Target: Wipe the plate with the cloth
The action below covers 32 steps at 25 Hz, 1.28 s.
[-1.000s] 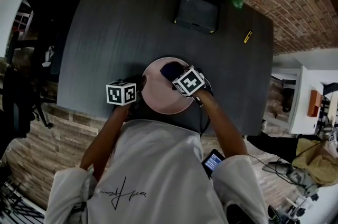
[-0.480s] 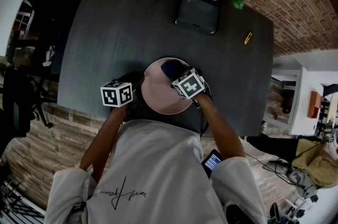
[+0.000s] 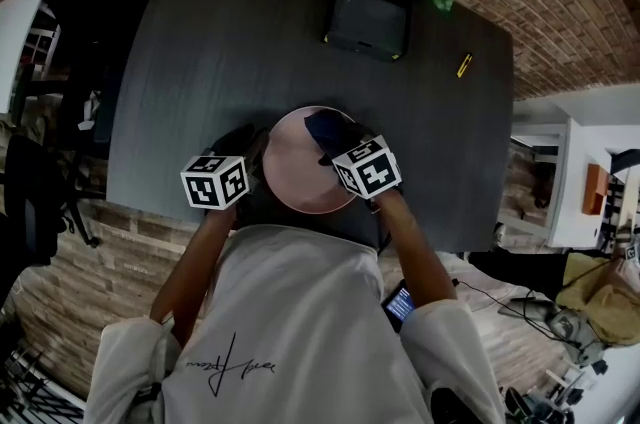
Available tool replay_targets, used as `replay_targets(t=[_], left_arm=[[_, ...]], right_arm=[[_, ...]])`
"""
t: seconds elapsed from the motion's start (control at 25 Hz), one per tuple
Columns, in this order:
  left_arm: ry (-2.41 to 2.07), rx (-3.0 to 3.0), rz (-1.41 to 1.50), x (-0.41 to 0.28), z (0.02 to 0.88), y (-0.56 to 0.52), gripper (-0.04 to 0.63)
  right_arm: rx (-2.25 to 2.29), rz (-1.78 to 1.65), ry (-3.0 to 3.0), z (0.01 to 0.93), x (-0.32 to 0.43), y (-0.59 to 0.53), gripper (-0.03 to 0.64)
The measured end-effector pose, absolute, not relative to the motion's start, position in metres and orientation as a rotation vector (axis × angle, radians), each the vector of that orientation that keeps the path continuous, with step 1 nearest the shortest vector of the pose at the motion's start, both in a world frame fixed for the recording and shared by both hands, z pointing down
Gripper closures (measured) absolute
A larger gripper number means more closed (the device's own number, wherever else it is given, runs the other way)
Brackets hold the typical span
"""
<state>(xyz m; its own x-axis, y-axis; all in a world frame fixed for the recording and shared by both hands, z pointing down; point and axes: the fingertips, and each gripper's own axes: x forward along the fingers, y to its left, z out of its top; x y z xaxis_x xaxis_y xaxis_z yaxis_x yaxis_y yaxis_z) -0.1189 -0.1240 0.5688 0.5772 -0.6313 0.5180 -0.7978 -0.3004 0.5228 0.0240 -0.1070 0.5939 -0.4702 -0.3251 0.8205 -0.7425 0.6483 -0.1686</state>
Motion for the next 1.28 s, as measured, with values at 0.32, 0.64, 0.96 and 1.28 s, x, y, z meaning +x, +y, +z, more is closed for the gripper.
replay_targets(t=[0.32, 0.64, 0.96, 1.28], left_arm=[[-1.169, 2.069, 0.207, -0.115, 0.543, -0.129, 0.471], [-1.126, 2.103, 0.193, -0.100, 0.531, -0.119, 0.491], [-1.086, 2.187, 0.199, -0.082, 0.509, -0.102, 0.552], [-1.033, 2.325, 0.208, -0.065, 0.470, -0.093, 0.583]], right_arm=[[0.912, 0.657, -2.125, 0.554, 0.034, -0.095, 0.502], [0.976, 0.627, -2.162, 0.514, 0.040, -0.065, 0.500], [1.063, 0.631, -2.260, 0.477, 0.037, -0.041, 0.505], [1.248, 0.598, -2.349, 0.440, 0.030, -0.031, 0.509]])
